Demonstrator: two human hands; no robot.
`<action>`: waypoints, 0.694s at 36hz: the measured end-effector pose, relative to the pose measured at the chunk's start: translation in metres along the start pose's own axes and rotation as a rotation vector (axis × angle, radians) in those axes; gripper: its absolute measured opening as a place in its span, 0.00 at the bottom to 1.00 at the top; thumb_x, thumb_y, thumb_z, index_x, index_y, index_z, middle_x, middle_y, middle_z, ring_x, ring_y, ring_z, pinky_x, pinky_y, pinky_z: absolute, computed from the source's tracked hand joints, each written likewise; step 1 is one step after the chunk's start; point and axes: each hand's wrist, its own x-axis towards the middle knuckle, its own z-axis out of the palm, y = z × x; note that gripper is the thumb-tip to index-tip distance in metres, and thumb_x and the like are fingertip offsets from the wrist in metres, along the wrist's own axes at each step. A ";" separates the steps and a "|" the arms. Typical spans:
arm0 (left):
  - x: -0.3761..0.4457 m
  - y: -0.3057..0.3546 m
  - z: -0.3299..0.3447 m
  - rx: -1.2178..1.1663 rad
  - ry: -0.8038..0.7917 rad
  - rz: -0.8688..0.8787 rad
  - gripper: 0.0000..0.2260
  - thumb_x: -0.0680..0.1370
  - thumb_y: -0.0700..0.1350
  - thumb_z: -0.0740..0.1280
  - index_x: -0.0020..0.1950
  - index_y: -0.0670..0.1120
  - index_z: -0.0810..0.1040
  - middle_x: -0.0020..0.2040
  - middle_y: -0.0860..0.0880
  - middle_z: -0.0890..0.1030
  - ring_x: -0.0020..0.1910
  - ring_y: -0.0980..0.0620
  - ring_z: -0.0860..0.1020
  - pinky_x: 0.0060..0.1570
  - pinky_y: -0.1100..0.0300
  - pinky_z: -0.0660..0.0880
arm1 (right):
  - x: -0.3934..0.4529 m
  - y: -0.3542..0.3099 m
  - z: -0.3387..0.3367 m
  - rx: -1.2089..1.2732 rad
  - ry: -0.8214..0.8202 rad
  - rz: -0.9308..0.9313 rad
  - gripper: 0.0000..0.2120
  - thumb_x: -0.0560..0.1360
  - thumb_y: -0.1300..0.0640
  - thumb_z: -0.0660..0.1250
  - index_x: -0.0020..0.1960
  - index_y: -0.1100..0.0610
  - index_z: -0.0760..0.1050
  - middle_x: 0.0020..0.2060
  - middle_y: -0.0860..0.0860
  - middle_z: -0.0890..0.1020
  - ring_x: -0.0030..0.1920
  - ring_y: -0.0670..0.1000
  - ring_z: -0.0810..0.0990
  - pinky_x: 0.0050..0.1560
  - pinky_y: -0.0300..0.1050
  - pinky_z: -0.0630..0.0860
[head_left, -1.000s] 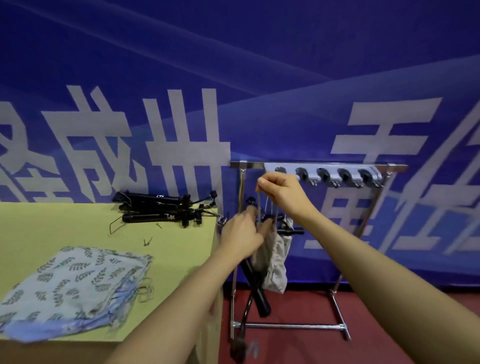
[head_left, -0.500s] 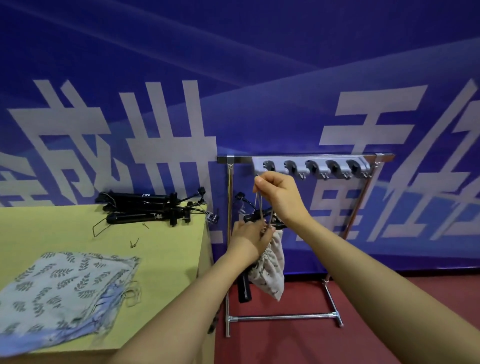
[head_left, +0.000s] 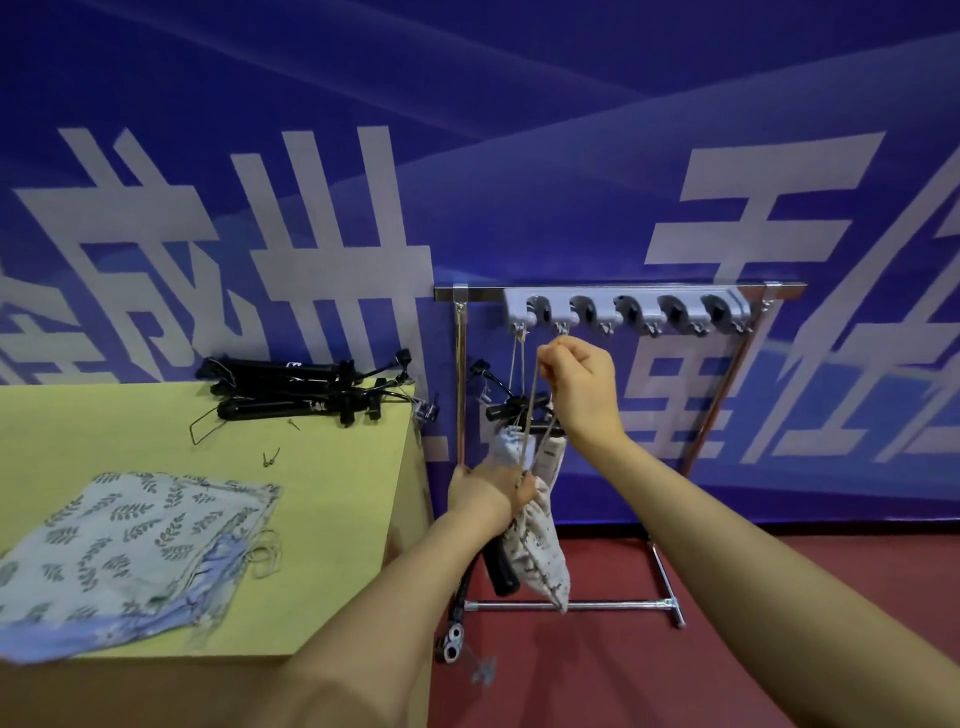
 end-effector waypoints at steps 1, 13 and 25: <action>-0.001 0.001 0.004 0.007 -0.014 -0.004 0.21 0.82 0.54 0.47 0.59 0.45 0.76 0.58 0.44 0.79 0.60 0.44 0.75 0.66 0.49 0.59 | -0.002 0.003 -0.002 0.004 0.005 0.011 0.20 0.76 0.66 0.61 0.26 0.57 0.64 0.19 0.44 0.66 0.24 0.42 0.61 0.27 0.34 0.61; 0.012 0.031 0.000 -0.314 -0.130 0.014 0.20 0.82 0.55 0.52 0.62 0.43 0.74 0.59 0.41 0.79 0.59 0.40 0.75 0.63 0.48 0.68 | -0.001 0.027 -0.024 -0.009 -0.125 0.087 0.23 0.74 0.69 0.60 0.22 0.53 0.64 0.21 0.50 0.66 0.23 0.44 0.60 0.26 0.33 0.60; 0.083 0.044 -0.004 -0.633 -0.094 0.174 0.13 0.78 0.42 0.62 0.32 0.47 0.70 0.31 0.45 0.72 0.31 0.49 0.69 0.33 0.58 0.64 | 0.028 0.067 -0.055 -0.184 -0.023 0.223 0.17 0.72 0.72 0.59 0.25 0.61 0.66 0.20 0.51 0.66 0.22 0.42 0.60 0.25 0.32 0.62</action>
